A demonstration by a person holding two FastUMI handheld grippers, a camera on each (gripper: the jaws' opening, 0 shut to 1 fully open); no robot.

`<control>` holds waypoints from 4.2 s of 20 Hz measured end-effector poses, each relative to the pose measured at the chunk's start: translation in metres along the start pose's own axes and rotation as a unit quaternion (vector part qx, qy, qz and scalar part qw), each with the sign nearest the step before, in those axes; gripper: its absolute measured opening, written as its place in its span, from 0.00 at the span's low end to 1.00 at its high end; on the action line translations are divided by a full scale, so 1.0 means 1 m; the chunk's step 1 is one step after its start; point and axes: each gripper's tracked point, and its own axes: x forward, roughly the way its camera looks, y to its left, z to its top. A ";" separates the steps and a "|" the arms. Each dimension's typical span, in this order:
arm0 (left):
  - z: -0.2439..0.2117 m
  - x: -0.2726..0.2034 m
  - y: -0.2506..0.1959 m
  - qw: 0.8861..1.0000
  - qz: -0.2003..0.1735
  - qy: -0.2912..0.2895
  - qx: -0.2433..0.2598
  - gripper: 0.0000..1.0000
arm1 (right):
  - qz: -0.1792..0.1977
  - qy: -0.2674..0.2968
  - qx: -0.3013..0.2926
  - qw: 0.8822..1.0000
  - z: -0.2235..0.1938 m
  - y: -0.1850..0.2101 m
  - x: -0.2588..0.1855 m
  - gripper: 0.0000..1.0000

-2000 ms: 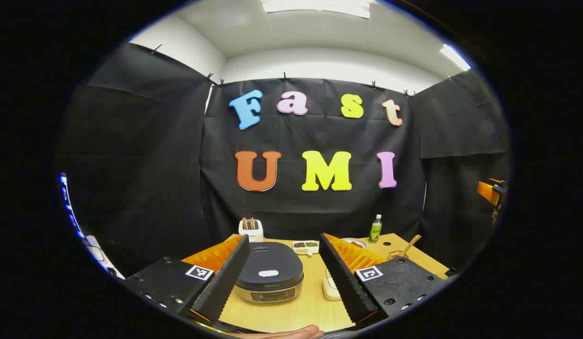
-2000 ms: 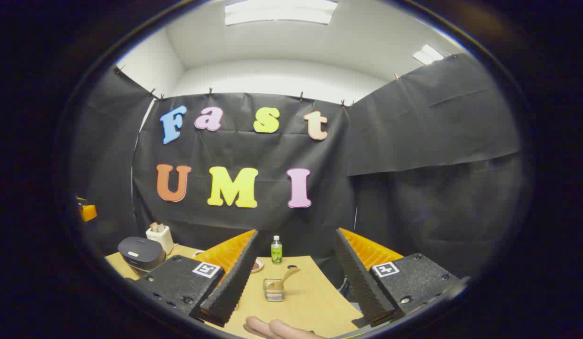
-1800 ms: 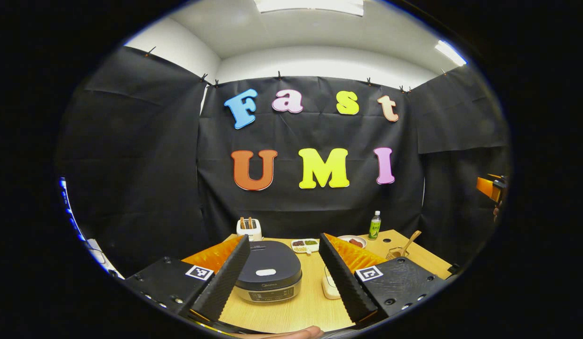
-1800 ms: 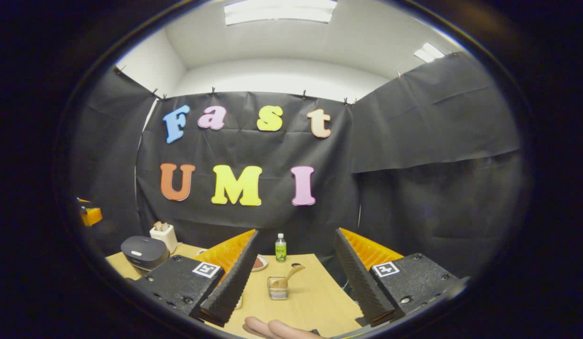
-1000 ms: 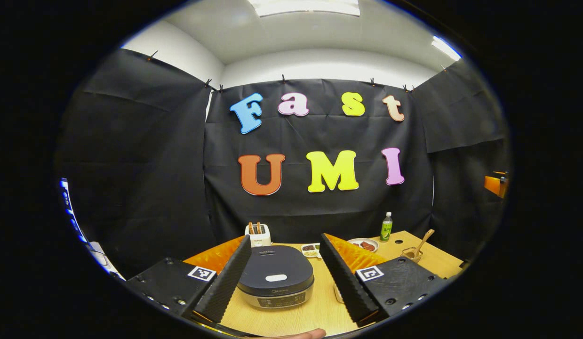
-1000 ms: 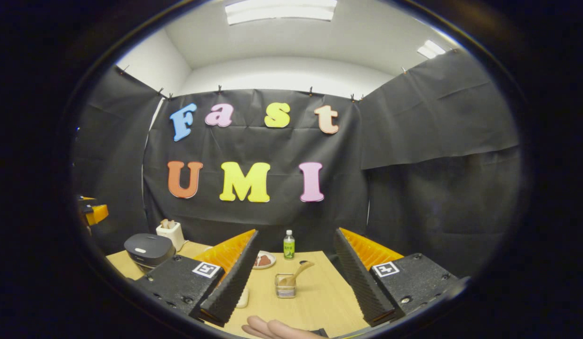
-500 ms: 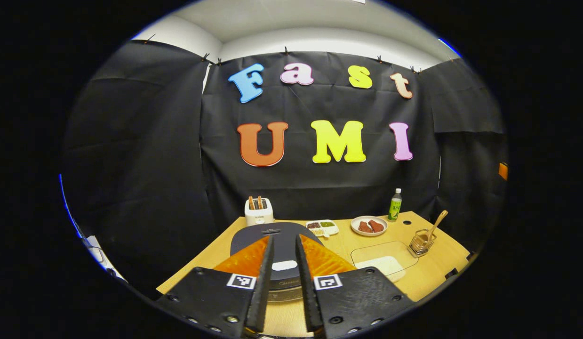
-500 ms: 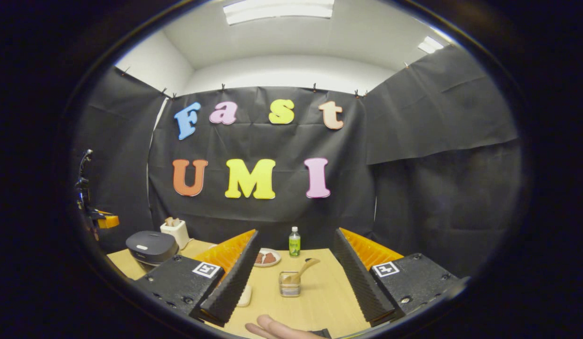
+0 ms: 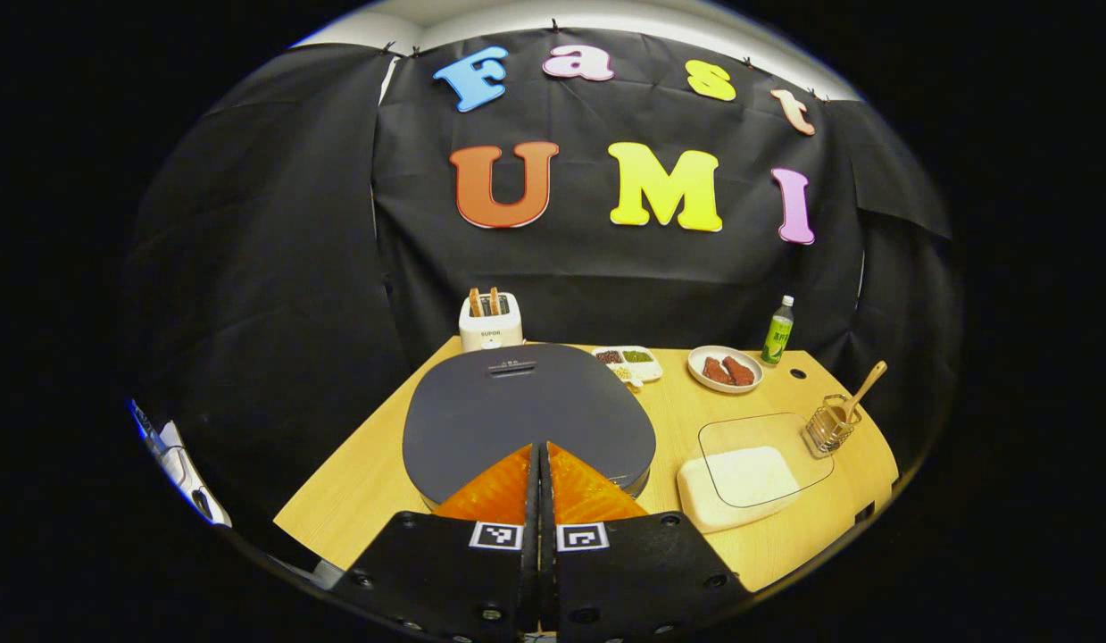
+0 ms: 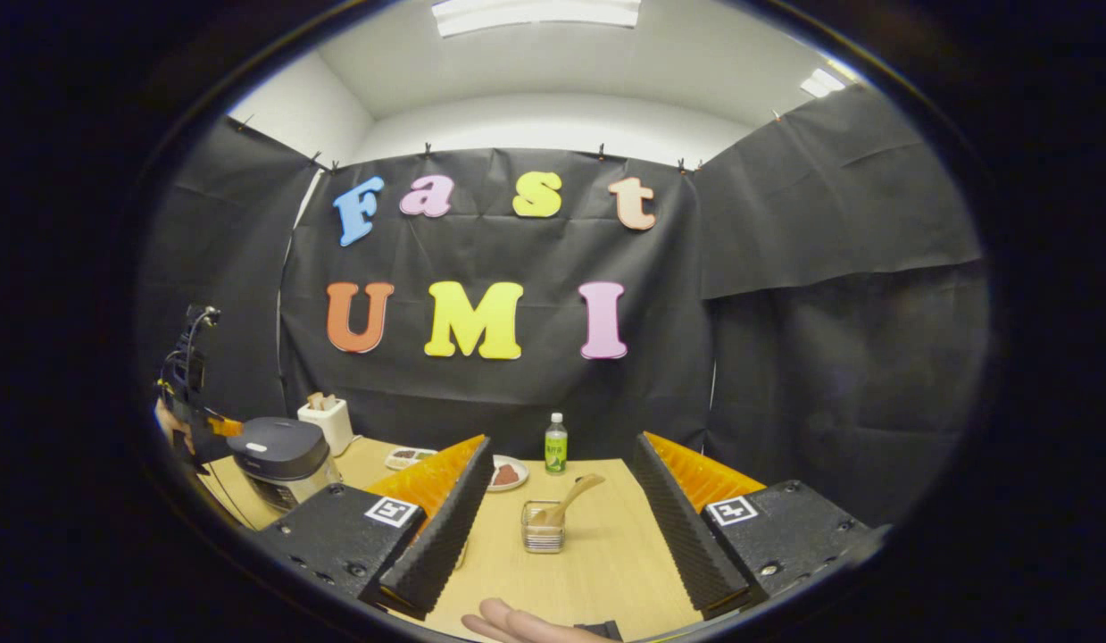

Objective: Close the left gripper, press the button to open the rice cooker; take a wooden spoon from the chopstick holder with the right hand, scoop a spoonful of rice and pour it into the rice cooker, then put the wooden spoon back into the chopstick holder.

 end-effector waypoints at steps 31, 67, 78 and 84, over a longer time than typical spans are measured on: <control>0.021 -0.154 -0.052 0.988 0.007 -0.152 -0.018 0.67 | 0.010 0.059 -0.038 0.997 -0.074 -0.021 0.000 1.00; -0.053 -0.184 -0.031 0.980 0.029 -0.197 -0.013 0.95 | -0.048 0.121 0.116 0.985 -0.241 -0.036 0.296 0.95; -0.062 -0.180 -0.003 0.981 0.036 -0.181 -0.061 0.96 | 0.062 0.071 0.067 0.993 -0.183 0.020 0.279 0.23; -0.060 -0.194 -0.004 0.979 0.024 -0.194 -0.063 0.94 | 0.077 0.014 0.002 0.997 -0.117 0.053 0.249 0.31</control>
